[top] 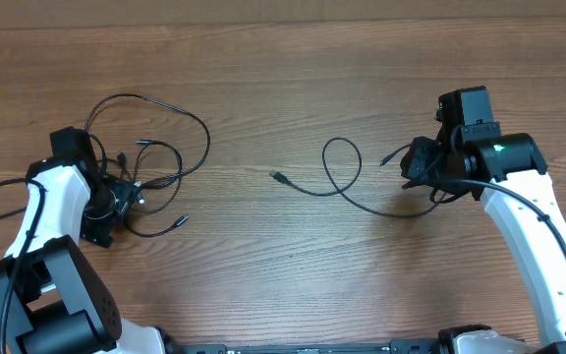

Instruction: Untangle cables

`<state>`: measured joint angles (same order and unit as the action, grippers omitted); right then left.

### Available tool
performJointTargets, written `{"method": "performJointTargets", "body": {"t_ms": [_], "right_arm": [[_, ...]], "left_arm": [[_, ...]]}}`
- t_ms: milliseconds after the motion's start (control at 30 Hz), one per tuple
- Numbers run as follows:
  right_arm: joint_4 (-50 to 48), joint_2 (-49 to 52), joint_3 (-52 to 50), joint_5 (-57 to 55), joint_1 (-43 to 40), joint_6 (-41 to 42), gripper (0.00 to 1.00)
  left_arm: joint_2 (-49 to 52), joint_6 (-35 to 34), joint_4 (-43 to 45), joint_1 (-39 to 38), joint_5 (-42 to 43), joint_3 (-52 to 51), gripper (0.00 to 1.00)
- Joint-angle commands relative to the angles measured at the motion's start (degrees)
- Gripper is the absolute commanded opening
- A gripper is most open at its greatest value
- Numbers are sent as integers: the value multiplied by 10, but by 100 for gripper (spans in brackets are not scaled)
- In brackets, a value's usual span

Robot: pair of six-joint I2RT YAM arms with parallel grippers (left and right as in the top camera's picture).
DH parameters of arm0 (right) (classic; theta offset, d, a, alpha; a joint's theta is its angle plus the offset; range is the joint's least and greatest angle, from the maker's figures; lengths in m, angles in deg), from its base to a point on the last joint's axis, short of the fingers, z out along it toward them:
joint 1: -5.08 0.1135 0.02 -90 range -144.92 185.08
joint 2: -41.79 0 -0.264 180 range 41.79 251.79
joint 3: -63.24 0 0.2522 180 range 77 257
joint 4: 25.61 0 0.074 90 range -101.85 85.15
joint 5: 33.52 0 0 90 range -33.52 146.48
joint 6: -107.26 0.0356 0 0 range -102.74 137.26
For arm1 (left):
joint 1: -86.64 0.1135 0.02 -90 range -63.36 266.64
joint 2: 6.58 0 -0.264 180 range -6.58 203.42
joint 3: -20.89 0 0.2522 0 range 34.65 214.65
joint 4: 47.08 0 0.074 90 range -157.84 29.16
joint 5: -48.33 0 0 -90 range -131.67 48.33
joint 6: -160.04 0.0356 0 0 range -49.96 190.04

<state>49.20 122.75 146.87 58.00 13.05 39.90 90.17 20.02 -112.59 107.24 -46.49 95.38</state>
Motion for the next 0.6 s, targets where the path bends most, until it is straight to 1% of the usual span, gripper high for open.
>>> {"method": "performJointTargets", "body": {"t_ms": [0,200,567], "right_arm": [[-3,1,10,0,-1,-2,51],[-4,1,10,0,-1,-2,51],[-3,1,10,1,-1,-2,51]], "left_arm": [[-15,-45,30,-4,-20,-17,81],[-15,-40,61,-4,-17,-19,85],[-14,-39,74,-4,-23,-19,85]]}}
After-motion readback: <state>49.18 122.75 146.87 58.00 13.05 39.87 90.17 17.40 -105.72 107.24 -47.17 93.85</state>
